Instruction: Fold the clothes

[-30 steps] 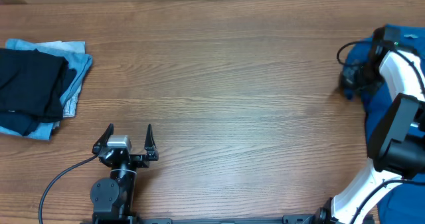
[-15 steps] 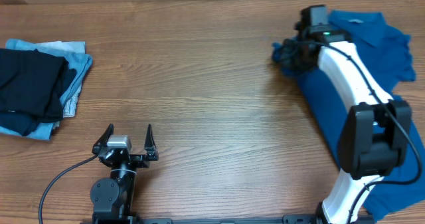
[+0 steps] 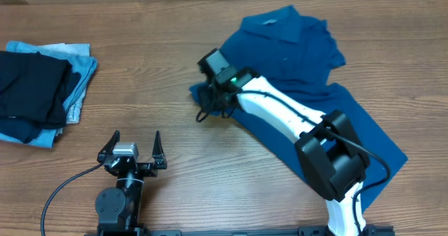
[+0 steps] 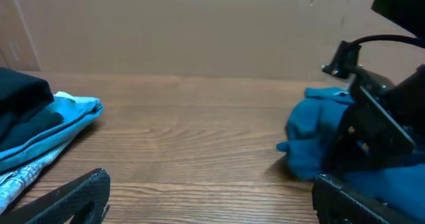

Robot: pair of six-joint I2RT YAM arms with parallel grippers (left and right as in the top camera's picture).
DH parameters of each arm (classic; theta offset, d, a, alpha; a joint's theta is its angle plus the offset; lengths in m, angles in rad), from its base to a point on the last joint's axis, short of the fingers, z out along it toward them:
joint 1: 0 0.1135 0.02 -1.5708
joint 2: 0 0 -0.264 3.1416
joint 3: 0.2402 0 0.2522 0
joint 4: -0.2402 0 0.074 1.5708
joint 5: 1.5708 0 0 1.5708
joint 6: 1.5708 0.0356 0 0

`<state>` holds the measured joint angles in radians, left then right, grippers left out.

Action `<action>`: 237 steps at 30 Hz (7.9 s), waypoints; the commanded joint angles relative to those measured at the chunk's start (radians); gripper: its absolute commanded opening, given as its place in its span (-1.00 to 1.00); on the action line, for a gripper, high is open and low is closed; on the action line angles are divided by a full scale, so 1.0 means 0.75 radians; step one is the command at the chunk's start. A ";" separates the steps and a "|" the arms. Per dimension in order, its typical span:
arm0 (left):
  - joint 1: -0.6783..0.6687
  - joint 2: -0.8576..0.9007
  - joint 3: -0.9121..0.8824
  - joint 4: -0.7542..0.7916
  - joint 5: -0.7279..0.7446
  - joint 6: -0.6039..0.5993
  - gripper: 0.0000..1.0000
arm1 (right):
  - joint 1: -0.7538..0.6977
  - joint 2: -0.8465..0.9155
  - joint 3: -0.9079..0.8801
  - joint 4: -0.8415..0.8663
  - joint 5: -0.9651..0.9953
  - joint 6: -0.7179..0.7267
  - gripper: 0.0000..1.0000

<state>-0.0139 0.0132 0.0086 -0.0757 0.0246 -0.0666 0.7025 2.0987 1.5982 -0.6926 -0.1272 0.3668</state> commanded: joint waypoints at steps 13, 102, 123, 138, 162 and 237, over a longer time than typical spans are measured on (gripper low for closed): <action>-0.008 -0.012 -0.005 -0.002 -0.008 0.035 1.00 | 0.285 -0.010 0.033 0.085 -0.032 0.006 -0.60; -0.007 -0.004 0.093 0.317 0.241 0.113 1.00 | -0.876 -0.322 -0.354 -0.366 -0.102 -0.011 -0.92; 0.087 2.397 1.749 -1.221 0.395 0.287 0.96 | -0.876 -0.322 -0.326 -0.394 -0.056 -0.036 -0.82; 0.093 2.398 1.519 -0.856 0.348 0.173 0.28 | -0.876 -0.322 -0.326 -0.379 -0.041 -0.036 -0.65; 0.047 2.393 1.712 -1.085 0.032 0.178 -0.92 | -0.876 -0.322 -0.326 -0.495 -0.033 -0.041 -0.92; -0.081 2.430 2.166 -0.878 0.214 0.135 1.00 | -1.082 -0.322 -0.548 -0.143 0.212 0.052 1.00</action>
<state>-0.0429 1.8198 1.6215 -0.8093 0.1291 -0.0402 -0.1001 1.8488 1.1381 -0.7994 0.0765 0.4225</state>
